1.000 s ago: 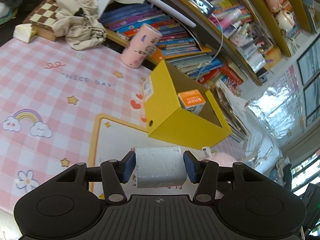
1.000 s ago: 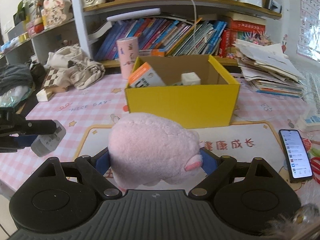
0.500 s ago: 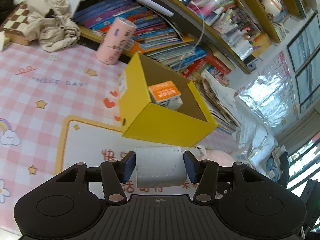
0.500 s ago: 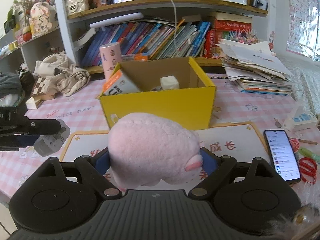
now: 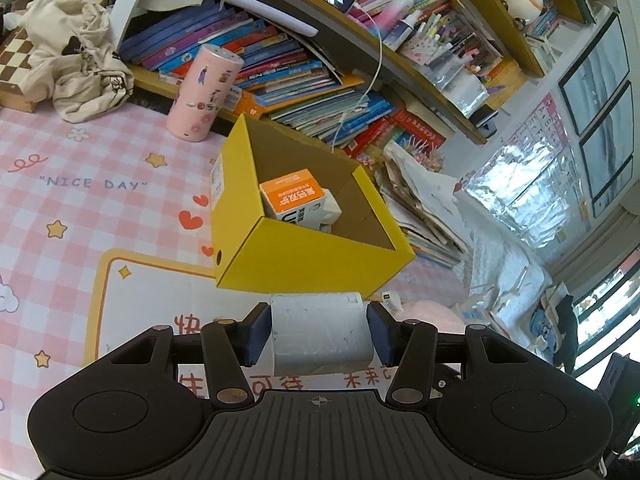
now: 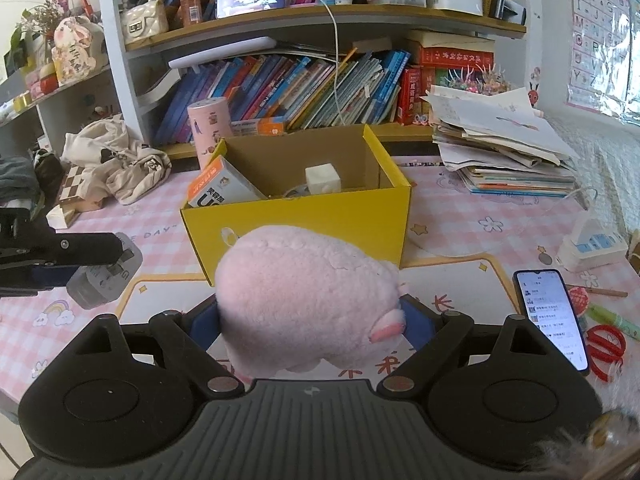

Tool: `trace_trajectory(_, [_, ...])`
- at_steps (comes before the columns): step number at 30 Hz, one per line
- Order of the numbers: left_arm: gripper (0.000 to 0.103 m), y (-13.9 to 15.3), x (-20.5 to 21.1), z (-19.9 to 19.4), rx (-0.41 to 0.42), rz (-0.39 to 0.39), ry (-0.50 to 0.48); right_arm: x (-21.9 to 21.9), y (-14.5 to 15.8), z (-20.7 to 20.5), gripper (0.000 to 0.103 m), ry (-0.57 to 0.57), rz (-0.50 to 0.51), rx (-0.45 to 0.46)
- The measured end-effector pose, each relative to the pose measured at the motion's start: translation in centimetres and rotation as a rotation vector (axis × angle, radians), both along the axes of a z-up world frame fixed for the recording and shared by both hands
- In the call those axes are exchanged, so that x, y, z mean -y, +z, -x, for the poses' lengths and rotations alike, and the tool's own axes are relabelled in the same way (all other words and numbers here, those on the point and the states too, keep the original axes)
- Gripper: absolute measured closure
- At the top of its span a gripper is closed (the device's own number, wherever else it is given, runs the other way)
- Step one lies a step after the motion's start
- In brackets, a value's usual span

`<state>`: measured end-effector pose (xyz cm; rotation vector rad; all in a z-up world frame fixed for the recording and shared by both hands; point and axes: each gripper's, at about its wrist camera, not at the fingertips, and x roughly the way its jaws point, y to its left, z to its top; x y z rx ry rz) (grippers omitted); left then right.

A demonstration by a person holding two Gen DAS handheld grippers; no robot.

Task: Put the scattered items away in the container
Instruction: 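Lift the pink pig and white charger and carry both over the yellow box, then lower both items into the yellow box and open both grippers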

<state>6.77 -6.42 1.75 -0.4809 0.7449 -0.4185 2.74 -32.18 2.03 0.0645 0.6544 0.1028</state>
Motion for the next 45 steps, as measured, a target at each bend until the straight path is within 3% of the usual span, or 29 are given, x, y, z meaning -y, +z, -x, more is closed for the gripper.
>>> trace_trajectory(16, [0.052,2.5,3.3,-3.8,0.096,-0.063,-0.004,2.7,1.6,-3.1,0.014,-0.003,0.008,0.087])
trace_trajectory(30, [0.052,4.7,6.6,-11.6,0.167,-0.175,0.066,4.8,3.3,-12.5,0.014,0.118,0.029,0.222])
trace_trajectory(45, [0.052,1.7,10.1,-19.3,0.126,-0.420,0.095,3.5,0.0,-20.4,0.014,0.332,0.131,0.141])
